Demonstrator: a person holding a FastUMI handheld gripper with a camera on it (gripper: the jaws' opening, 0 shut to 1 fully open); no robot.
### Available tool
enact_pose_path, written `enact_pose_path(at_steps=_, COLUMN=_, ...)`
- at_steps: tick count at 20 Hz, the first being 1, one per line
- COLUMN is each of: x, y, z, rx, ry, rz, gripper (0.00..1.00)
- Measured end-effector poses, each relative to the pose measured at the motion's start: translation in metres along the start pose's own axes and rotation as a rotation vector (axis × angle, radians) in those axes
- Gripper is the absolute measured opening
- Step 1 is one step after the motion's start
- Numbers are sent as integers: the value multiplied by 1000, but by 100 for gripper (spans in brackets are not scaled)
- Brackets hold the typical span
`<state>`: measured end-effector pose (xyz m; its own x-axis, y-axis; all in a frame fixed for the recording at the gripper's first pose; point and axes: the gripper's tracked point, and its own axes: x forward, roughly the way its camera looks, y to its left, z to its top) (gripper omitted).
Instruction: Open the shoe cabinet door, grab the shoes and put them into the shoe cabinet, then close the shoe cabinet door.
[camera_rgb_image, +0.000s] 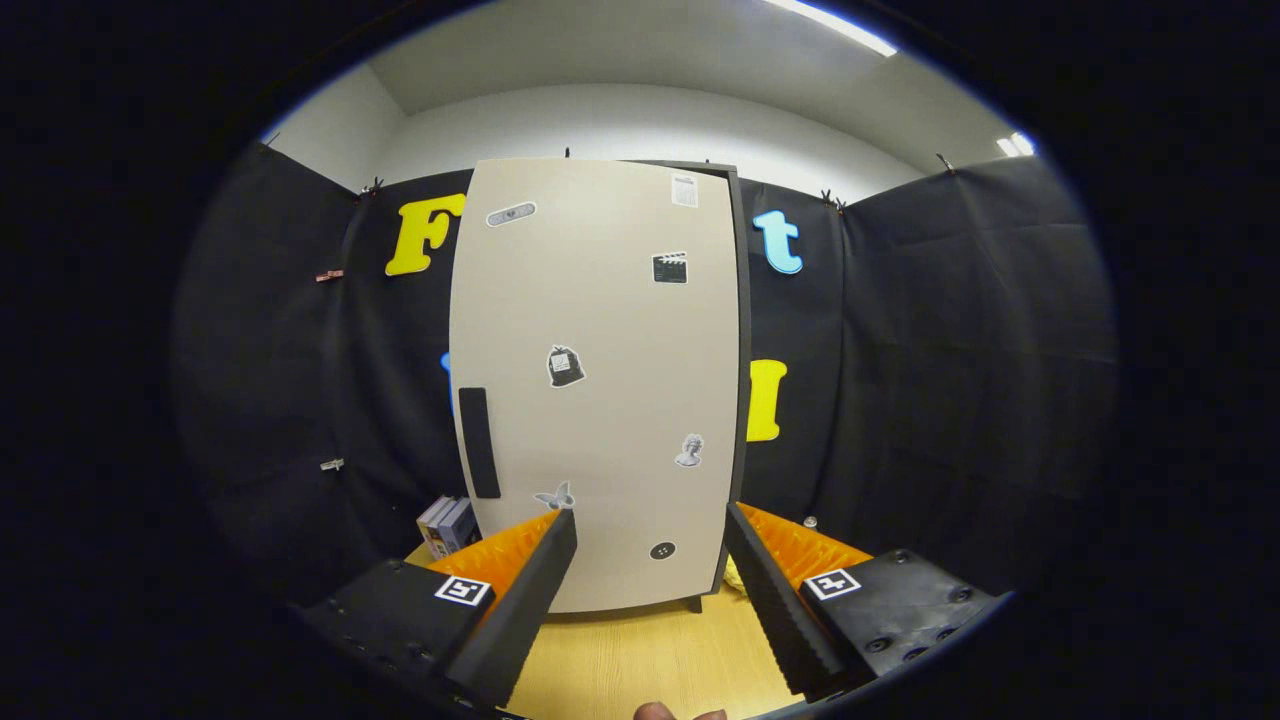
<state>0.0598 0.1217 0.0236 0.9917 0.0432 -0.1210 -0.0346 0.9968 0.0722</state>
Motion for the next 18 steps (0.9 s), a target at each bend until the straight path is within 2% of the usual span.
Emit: enact_pose_path(at_steps=18, x=6, y=1, z=0, rx=3, ry=-1, rz=4, gripper=98)
